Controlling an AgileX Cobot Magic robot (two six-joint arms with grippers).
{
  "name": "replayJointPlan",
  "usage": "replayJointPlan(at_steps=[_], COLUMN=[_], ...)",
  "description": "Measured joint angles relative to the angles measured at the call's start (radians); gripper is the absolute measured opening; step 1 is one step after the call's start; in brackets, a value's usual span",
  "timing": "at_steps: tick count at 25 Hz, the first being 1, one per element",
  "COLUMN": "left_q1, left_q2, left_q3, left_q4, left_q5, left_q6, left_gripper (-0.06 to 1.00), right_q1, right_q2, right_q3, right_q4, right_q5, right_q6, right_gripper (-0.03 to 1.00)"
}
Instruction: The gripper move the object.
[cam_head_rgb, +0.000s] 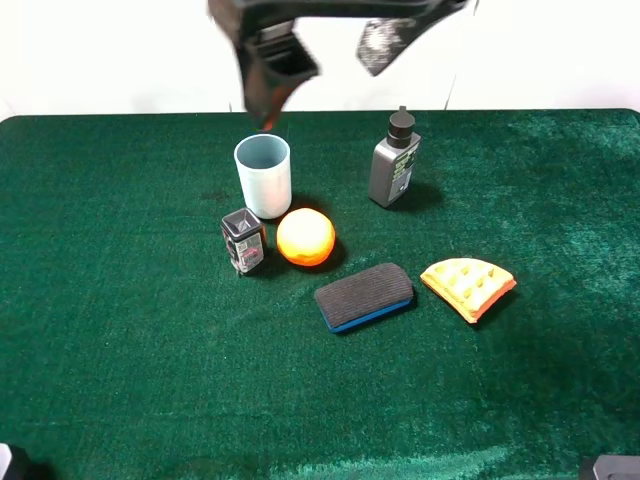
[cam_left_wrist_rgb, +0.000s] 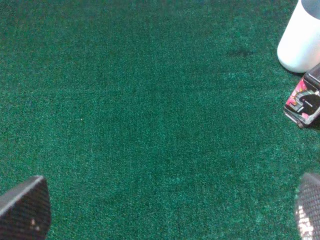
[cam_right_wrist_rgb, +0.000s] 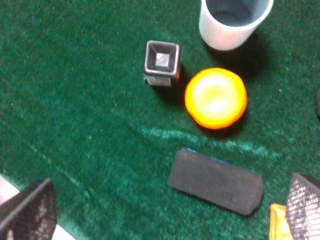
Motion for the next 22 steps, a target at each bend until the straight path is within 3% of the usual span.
replayJointPlan(at_steps=[22], left_q1=[0.000], left_q2=[0.000], left_q3=[0.000], left_q4=[0.000], left_q5=[0.000], left_q6=[0.000], left_gripper=[0.99], right_q1=[0.000], right_q2=[-0.414], right_q3=[0.343], right_q4=[-0.103], right_q5=[0.001], right_q6=[0.000], right_gripper=[0.70])
